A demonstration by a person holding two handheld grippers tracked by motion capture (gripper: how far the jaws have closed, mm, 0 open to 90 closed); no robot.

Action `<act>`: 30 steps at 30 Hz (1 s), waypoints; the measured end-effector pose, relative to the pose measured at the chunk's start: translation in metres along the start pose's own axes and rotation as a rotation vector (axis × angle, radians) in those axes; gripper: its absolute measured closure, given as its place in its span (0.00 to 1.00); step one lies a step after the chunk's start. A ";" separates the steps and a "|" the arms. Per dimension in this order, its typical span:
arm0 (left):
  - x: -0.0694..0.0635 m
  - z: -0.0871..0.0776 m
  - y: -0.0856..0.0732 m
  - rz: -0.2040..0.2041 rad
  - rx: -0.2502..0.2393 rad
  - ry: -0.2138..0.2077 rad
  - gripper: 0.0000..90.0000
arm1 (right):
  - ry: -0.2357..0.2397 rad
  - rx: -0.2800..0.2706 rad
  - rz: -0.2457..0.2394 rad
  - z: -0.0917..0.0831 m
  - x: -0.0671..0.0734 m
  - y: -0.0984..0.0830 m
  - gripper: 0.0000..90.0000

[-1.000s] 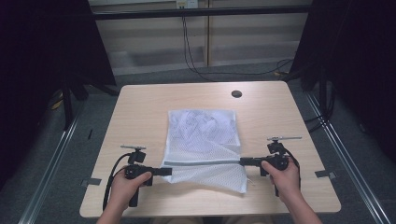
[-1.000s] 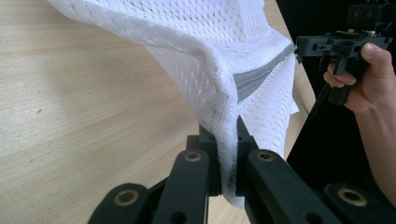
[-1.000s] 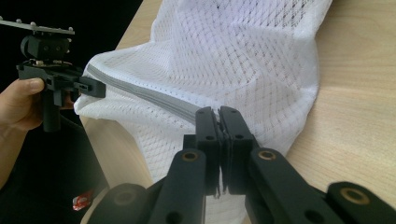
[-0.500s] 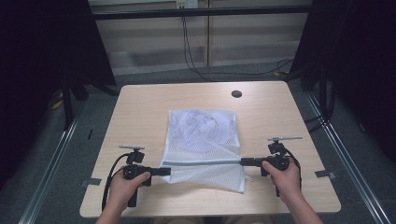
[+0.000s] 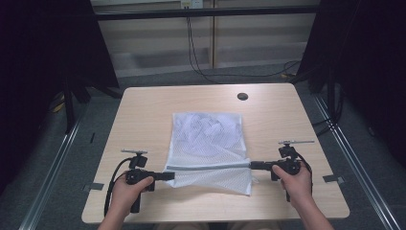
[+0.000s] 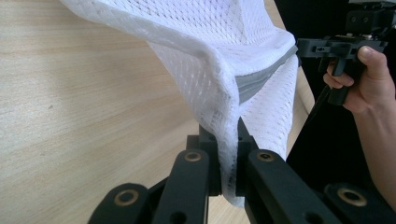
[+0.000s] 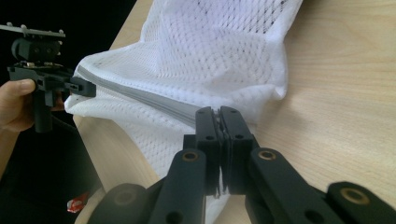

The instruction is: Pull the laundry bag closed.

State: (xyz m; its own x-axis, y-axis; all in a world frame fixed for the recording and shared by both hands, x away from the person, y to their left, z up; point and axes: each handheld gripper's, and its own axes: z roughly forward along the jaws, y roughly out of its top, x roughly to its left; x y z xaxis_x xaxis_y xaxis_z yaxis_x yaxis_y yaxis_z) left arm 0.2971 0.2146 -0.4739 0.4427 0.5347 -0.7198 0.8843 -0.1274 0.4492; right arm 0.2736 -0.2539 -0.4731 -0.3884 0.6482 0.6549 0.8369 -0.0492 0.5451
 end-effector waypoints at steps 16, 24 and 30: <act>0.000 0.001 -0.003 0.020 0.013 -0.014 0.94 | 0.012 -0.006 0.004 -0.003 -0.003 0.000 0.97; 0.001 -0.002 -0.002 0.066 -0.019 -0.025 0.64 | 0.010 -0.026 0.000 -0.004 -0.004 0.000 0.90; 0.001 -0.002 0.000 0.109 -0.028 -0.012 0.44 | -0.036 -0.048 -0.026 -0.003 -0.003 0.000 0.69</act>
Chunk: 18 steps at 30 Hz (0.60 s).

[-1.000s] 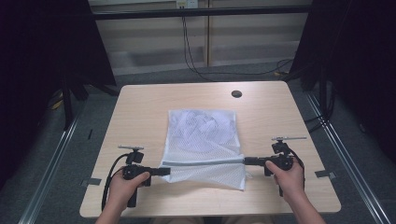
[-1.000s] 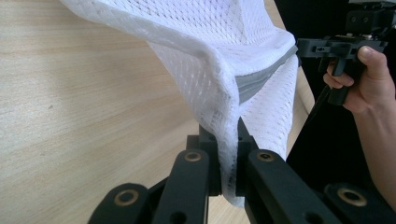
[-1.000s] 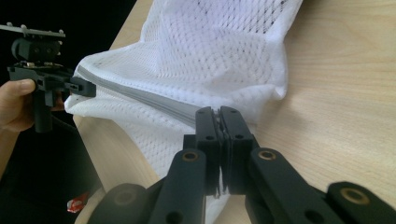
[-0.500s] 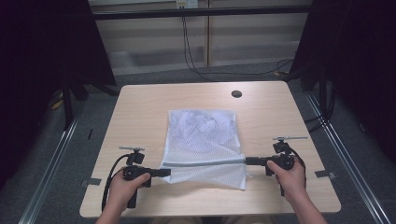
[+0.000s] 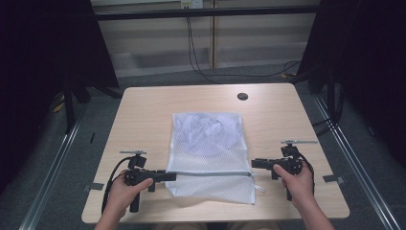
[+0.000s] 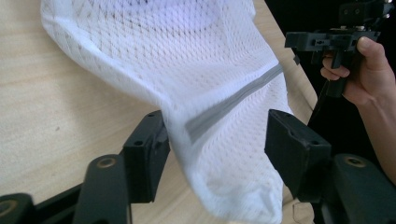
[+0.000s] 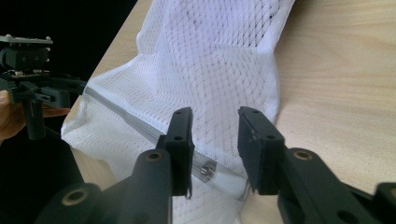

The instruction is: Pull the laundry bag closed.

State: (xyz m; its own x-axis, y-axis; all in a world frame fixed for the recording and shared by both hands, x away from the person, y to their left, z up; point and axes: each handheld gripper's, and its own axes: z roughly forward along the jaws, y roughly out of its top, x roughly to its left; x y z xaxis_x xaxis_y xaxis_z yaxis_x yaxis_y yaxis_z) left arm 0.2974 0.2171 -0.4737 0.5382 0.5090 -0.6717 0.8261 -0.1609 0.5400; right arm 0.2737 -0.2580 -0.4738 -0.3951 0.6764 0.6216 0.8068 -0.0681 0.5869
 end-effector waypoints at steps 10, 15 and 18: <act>0.002 -0.011 0.004 0.072 -0.061 0.094 0.23 | -0.034 -0.029 -0.018 0.000 0.001 0.001 0.50; 0.006 -0.011 0.005 0.124 -0.078 0.178 0.13 | -0.039 -0.041 -0.029 -0.001 0.000 0.002 0.42; 0.007 -0.014 0.006 0.120 -0.089 0.194 0.13 | -0.042 -0.049 -0.031 -0.002 0.000 0.002 0.40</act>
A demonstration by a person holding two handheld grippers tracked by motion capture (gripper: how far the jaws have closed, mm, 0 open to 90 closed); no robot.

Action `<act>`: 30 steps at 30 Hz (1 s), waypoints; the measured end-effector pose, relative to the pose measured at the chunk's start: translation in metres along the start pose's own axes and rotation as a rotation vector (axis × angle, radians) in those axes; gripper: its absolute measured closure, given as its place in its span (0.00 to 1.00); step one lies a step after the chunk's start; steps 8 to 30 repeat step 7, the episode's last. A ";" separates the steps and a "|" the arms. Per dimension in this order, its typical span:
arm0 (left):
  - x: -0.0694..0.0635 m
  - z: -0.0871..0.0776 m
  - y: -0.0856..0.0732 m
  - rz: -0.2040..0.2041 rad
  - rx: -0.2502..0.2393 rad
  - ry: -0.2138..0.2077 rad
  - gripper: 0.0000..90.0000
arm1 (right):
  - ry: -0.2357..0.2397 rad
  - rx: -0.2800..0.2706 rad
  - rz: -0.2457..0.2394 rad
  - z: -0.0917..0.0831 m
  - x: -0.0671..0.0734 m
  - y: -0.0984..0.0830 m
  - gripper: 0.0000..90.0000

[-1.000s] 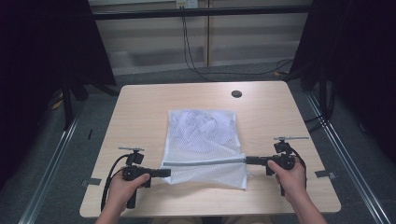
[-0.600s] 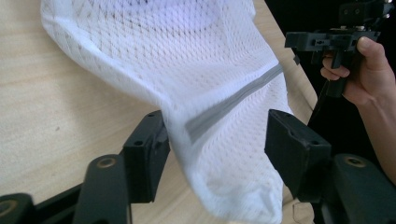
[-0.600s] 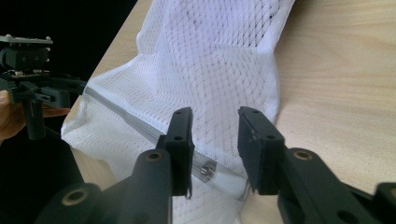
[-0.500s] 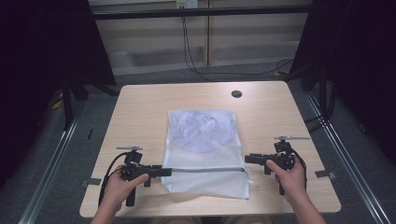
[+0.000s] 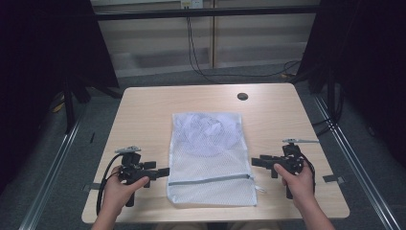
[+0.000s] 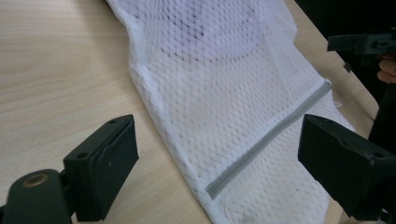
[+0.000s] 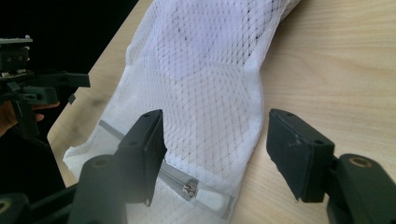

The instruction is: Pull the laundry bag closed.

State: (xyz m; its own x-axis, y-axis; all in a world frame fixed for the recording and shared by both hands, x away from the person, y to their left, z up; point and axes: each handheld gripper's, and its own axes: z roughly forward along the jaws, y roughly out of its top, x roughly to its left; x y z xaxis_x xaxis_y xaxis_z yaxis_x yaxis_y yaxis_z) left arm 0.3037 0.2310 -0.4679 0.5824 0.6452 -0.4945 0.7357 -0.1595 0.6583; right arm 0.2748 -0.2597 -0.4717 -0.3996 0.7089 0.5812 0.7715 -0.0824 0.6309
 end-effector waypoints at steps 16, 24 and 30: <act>0.003 -0.002 0.001 0.003 -0.024 0.029 0.13 | -0.019 0.016 -0.015 -0.001 -0.002 0.001 0.34; 0.003 -0.002 0.001 0.003 -0.024 0.029 0.13 | -0.019 0.016 -0.015 -0.001 -0.002 0.001 0.34; 0.003 -0.002 0.001 0.003 -0.024 0.029 0.13 | -0.019 0.016 -0.015 -0.001 -0.002 0.001 0.34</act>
